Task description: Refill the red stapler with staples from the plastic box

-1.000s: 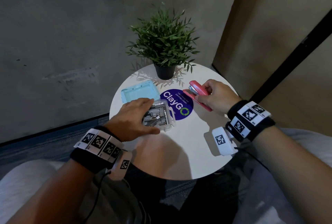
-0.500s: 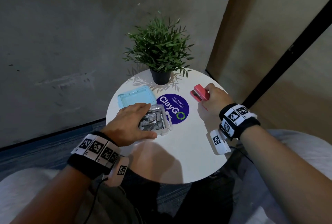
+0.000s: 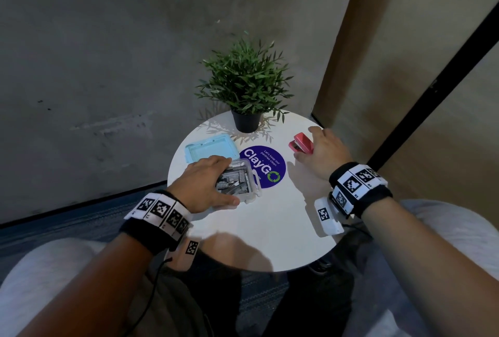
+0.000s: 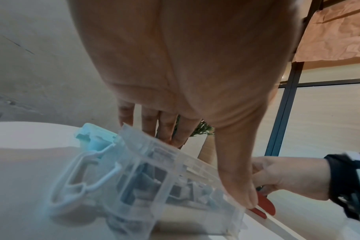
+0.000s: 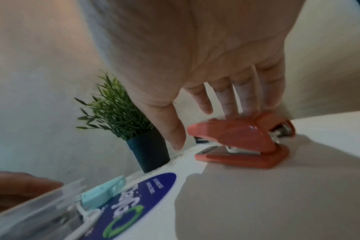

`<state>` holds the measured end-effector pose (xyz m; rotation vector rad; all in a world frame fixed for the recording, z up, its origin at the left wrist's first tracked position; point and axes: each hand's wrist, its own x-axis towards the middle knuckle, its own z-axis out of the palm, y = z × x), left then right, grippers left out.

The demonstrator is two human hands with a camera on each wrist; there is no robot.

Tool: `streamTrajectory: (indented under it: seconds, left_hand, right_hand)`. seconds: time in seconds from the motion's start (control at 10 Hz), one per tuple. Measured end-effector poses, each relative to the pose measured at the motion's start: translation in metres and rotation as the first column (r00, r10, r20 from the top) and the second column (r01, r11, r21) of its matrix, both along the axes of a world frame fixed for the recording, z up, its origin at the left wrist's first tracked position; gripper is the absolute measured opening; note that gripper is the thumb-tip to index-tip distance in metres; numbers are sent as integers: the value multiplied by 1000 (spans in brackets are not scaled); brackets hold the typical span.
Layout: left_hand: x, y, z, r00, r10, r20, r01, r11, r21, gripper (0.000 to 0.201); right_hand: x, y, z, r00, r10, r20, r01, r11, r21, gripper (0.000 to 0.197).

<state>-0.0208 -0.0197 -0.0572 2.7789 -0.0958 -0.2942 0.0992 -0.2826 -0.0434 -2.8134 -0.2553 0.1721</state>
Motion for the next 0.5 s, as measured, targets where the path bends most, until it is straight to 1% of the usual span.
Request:
streamTrajectory:
  seconds: [0.1,0.2,0.3,0.4,0.5]
  left_hand:
    - [-3,-2,0,1000,26,1,-26,1000,-14,97]
    - [-5,-6,3,998,65,3,-65,998,0,96]
    - [-13,-9,12,995,94,-25,-94,996,9,96]
    - [-20,-16,25,999,41,-11,-40,995,86,81]
    - [-26,-17,52,997,8,78,-20,986,163,79]
  right_hand:
    - [-12,-1,10,999,38,-6,-38,998,55,63]
    - [-23,3,15,993,87,-75,-81,994,75,60]
    - [-36,13,24,978,131,-160,-116,988,103,60]
    - [-45,22,39,968,181,-175,-170,982,80,62]
    - [-54,20,67,959,224,-172,-216,974,66,62]
